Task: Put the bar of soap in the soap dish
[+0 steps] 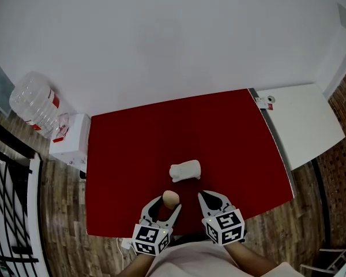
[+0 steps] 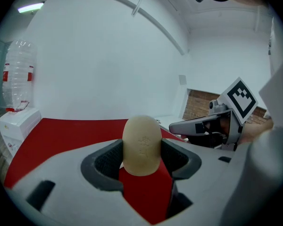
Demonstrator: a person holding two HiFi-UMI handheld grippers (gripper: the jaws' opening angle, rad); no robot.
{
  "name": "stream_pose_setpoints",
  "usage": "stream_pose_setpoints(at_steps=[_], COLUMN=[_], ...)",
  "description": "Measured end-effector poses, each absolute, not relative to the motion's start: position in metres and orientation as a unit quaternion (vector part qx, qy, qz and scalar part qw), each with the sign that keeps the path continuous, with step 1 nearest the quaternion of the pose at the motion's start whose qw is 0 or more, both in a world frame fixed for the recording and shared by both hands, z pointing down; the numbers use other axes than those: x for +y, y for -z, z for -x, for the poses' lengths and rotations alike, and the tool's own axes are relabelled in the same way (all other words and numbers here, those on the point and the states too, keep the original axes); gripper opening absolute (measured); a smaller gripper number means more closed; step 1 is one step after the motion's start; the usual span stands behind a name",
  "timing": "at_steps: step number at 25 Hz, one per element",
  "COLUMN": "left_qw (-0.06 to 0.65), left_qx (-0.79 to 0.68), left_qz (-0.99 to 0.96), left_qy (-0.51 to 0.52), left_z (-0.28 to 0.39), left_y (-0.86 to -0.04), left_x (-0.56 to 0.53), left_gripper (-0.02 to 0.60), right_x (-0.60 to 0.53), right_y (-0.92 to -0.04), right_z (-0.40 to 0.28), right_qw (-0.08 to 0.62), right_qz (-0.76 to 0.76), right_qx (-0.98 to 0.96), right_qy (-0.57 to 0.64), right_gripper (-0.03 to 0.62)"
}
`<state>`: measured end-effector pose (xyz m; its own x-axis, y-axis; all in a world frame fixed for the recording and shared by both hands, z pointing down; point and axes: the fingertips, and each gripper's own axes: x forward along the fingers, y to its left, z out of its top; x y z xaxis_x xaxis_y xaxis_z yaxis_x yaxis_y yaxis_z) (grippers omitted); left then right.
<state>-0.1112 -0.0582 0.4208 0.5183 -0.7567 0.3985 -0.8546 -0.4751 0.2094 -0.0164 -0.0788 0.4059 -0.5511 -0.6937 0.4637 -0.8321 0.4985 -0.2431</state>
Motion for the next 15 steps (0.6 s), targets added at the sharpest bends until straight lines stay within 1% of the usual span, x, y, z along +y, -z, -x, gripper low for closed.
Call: stream_pose_setpoints(at_steps=[15], left_qw=[0.208], left_qx=[-0.455], left_qz=[-0.854], left_qy=[-0.142], left_z=[0.113], left_y=[-0.468], left_x=[-0.102], left_gripper=[0.261], right_x=[-0.123], right_y=[-0.452], right_z=[0.022], right_qw=[0.165], right_qz=[-0.467], right_qx=[-0.833], right_qy=[-0.247], right_gripper=[0.005])
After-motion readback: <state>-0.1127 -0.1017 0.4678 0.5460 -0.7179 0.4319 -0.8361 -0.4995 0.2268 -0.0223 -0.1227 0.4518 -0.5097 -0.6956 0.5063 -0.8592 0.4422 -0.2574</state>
